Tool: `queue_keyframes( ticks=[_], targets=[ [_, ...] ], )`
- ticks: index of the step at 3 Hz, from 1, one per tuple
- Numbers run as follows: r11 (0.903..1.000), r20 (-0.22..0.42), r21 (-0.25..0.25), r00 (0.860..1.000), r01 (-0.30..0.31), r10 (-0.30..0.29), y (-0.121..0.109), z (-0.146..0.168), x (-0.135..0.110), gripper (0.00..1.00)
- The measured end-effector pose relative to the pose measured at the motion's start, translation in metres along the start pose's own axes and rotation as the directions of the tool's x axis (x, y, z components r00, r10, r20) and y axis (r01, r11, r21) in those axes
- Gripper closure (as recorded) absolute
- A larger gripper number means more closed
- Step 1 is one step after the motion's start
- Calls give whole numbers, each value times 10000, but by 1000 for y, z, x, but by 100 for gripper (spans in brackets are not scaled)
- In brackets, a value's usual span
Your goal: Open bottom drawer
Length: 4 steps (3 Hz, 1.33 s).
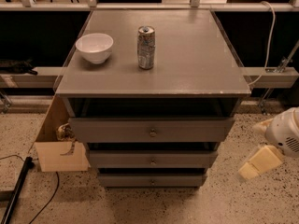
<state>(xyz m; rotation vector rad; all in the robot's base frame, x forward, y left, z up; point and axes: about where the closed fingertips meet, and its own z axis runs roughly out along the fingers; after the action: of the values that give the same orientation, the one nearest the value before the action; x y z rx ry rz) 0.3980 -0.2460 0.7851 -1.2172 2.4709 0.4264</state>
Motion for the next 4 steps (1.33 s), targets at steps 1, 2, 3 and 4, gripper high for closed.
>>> queue_keyframes(
  ticks=[1,2,3,4],
  targets=[
    [9948,433,-12,9939,-1017,1016,-13,37,1,0],
    [9948,433,-12,9939,-1017,1016,-13,37,1,0],
    [9896,806,-68,9863,-1438,1439,-2,59,12,0],
    [9814,932,-191,9770,-1910,1920,11,101,32,0]
  ],
)
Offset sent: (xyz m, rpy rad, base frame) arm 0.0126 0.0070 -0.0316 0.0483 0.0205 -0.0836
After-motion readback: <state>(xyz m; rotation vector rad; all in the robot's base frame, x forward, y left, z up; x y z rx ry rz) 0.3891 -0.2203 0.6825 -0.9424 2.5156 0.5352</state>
